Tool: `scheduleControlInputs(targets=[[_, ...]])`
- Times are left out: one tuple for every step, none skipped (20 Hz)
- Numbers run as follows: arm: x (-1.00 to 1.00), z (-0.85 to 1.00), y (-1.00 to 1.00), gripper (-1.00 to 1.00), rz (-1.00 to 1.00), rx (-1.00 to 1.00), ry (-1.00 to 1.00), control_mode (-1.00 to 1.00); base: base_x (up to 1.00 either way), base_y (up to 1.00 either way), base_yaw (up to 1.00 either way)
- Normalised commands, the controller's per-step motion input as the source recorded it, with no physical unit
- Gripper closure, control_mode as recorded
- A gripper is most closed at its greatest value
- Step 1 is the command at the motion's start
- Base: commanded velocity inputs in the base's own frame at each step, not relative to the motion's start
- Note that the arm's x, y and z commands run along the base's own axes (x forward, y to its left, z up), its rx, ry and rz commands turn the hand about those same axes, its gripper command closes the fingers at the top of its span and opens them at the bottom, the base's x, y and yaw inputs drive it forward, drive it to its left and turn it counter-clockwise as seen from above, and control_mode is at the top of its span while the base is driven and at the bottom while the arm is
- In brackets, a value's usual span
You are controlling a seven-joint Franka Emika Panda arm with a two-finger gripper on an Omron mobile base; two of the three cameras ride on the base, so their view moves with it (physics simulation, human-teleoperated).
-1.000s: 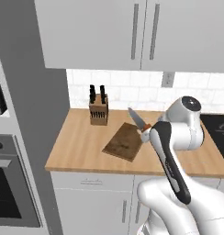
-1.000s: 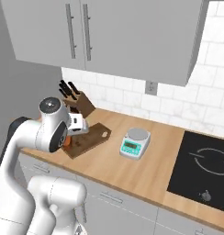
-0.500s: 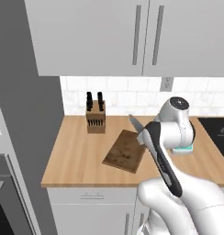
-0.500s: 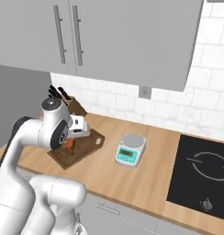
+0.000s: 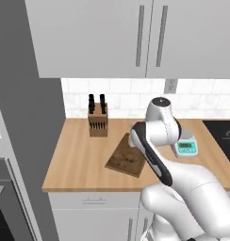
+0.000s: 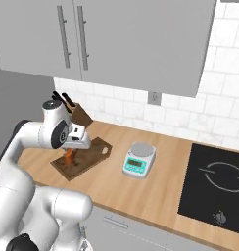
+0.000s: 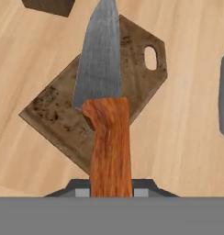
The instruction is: Pick up the knife from the drawer and place it on the cutting board. Then place the meat from the plate to the cutting board.
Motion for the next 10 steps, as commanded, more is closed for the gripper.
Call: scheduleControlInputs(targets=[[0.26, -0.06, 0.12, 1.0, -0.33, 0.18, 0.0, -1.0, 0.0, 0.0, 0.0], [0.21, -0.13, 0.09, 1.0, -0.34, 0.19, 0.0, -1.0, 0.0, 0.0, 0.0], [0.17, -0.18, 0.0, 1.0, -0.36, 0.2, 0.0, -1.0, 0.0, 0.0, 0.0], [0.18, -0.2, 0.0, 1.0, -0.36, 0.21, 0.0, -1.0, 0.0, 0.0, 0.0], [0.19, -0.24, 0.0, 1.0, -0.35, 0.22, -0.03, -1.0, 0.0, 0.0, 0.0], [0.2, -0.26, 0.0, 1.0, -0.35, 0.23, -0.04, -1.0, 0.0, 0.0, 0.0], [0.21, -0.27, 0.0, 1.0, -0.34, 0.23, -0.05, -1.0, 0.0, 0.0, 0.0], [0.19, -0.33, 0.0, 1.0, -0.33, 0.19, -0.07, -1.0, 0.0, 0.0, 0.0], [0.16, -0.4, 0.0, 1.0, -0.31, 0.14, -0.09, -1.0, 0.0, 0.0, 0.0], [0.14, -0.4, 0.06, 1.0, -0.3, 0.09, -0.12, -1.0, 0.0, 0.0, 0.0]])
